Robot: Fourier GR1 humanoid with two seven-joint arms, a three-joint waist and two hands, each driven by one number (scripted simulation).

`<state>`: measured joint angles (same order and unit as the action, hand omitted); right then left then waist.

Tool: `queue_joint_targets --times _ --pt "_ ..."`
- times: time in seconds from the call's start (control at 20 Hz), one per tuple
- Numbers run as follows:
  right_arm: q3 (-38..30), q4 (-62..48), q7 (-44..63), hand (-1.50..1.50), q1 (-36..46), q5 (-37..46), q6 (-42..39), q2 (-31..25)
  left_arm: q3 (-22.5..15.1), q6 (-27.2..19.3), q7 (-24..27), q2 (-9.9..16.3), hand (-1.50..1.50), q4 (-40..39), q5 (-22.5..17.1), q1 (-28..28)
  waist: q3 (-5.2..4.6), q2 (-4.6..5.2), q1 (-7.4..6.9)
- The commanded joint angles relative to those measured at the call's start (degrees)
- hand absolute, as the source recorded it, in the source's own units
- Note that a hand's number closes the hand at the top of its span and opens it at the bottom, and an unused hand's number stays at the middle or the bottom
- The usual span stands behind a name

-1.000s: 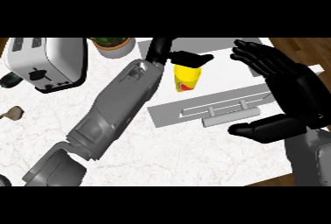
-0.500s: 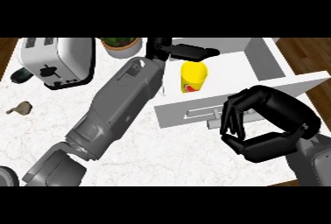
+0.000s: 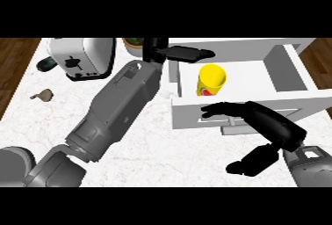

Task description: Pick up the cup, place it into the drawer and close the drawer

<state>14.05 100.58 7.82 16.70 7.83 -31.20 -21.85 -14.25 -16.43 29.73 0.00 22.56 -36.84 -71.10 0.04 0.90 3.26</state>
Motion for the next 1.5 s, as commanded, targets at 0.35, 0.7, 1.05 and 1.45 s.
queue_joint_targets --times 0.35,0.7,1.05,1.45 --pt "7.9 -32.5 -14.1 -1.5 5.8 21.0 9.4 3.0 2.4 4.9 1.6 2.8 -1.5 5.0 -1.4 6.3 0.05 -0.33 -6.35" --pt "1.5 -56.2 -25.1 1.5 17.7 22.7 17.7 5.9 1.8 8.5 0.8 6.3 -1.5 10.2 -1.4 13.7 0.13 -0.21 -8.28" --pt "-8.4 -67.5 -30.7 1.5 29.0 18.6 21.1 2.4 1.3 11.4 1.0 8.1 -1.5 13.8 -1.4 16.8 0.27 0.74 -11.16" --pt "-13.8 -72.8 -27.9 1.5 36.5 16.0 22.0 -1.4 0.5 13.9 -1.0 10.8 -1.5 17.2 -1.4 19.4 0.26 1.19 -14.09"
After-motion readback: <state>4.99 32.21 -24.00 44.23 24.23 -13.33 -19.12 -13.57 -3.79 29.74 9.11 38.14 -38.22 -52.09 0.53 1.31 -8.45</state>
